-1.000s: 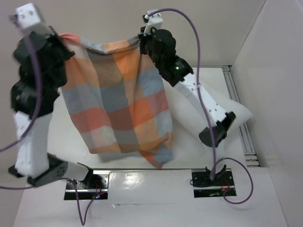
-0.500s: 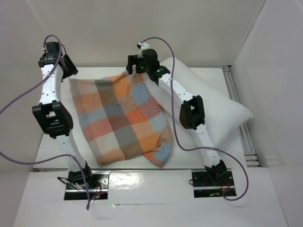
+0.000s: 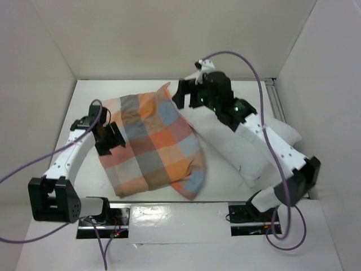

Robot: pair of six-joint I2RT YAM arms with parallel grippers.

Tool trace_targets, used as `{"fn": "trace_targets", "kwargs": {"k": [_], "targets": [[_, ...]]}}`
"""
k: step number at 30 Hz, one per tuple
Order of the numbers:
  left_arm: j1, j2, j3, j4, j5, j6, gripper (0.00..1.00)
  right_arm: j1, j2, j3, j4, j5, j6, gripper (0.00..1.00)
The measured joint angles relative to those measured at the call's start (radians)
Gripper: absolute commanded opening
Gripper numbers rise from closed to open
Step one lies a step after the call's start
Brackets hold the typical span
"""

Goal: Put the pillow into the pillowcase

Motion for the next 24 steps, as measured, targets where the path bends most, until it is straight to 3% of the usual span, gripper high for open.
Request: {"fn": "trace_targets", "kwargs": {"k": [4,10,14,16,17,18,19,20,21,24], "targets": [[-0.074,-0.085,-0.206,-0.003,0.041,-0.105,0.79,0.124,-0.159,-0.232,-0.106,0.05,0.087,0.99],[-0.222,-0.094,-0.36,0.007,0.085,-0.242,0.79,0.249,-0.161,-0.557,-0.267,0.107,0.283,0.99],[-0.289,-0.094,-0.407,0.01,0.08,-0.308,0.79,0.304,-0.181,-0.697,-0.279,0.101,0.394,0.99],[-0.304,-0.094,-0.419,0.029,0.079,-0.33,0.73,0.317,-0.206,-0.764,-0.244,0.094,0.443,0.97],[-0.307,-0.092,-0.424,0.039,0.076,-0.344,0.56,0.322,-0.219,-0.797,-0.224,0.089,0.465,0.94],[-0.31,-0.088,-0.427,0.051,0.07,-0.358,0.4,0.324,-0.227,-0.823,-0.207,0.084,0.484,0.9],[-0.311,-0.077,-0.428,0.064,0.066,-0.362,0.2,0.329,-0.232,-0.85,-0.182,0.08,0.501,0.73],[-0.311,-0.063,-0.428,0.077,0.063,-0.369,0.0,0.335,-0.232,-0.871,-0.161,0.077,0.512,0.63],[-0.312,-0.047,-0.425,0.089,0.058,-0.37,0.0,0.341,-0.228,-0.888,-0.142,0.075,0.527,0.38],[-0.313,-0.019,-0.38,0.076,0.026,-0.351,0.0,0.356,-0.205,-0.895,-0.106,0.08,0.547,0.05]]}}
